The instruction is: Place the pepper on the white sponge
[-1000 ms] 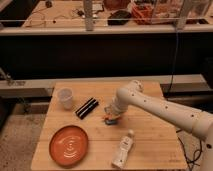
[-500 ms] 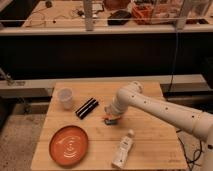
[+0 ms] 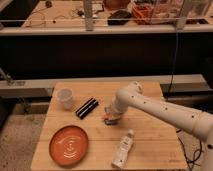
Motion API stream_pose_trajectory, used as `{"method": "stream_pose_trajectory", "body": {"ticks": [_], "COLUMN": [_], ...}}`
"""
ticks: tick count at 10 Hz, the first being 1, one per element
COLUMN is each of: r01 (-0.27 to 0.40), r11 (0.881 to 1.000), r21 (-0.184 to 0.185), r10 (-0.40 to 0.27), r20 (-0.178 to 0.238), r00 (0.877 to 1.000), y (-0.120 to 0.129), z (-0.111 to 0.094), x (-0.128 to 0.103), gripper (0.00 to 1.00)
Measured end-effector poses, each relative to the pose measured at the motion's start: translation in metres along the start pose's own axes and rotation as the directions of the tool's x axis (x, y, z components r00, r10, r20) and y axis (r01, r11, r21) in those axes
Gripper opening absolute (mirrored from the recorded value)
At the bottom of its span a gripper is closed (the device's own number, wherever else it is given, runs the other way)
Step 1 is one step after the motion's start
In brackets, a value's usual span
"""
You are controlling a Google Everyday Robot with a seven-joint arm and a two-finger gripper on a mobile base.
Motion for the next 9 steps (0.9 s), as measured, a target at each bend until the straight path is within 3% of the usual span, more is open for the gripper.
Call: {"method": "stream_pose_trajectory", "body": {"ticks": [3, 9], "r01": [-0.003, -0.016], "r11": [1.0, 1.0], "r21": [0.002, 0.003], "r10": [0.003, 0.016], "r20": [-0.001, -0.003], "r00": [1.0, 1.0], "y": [-0.001, -0.0024], "z": [0.0, -0.0002], "x": [-0.0006, 0.0003], "gripper": [0.28, 0.44]}}
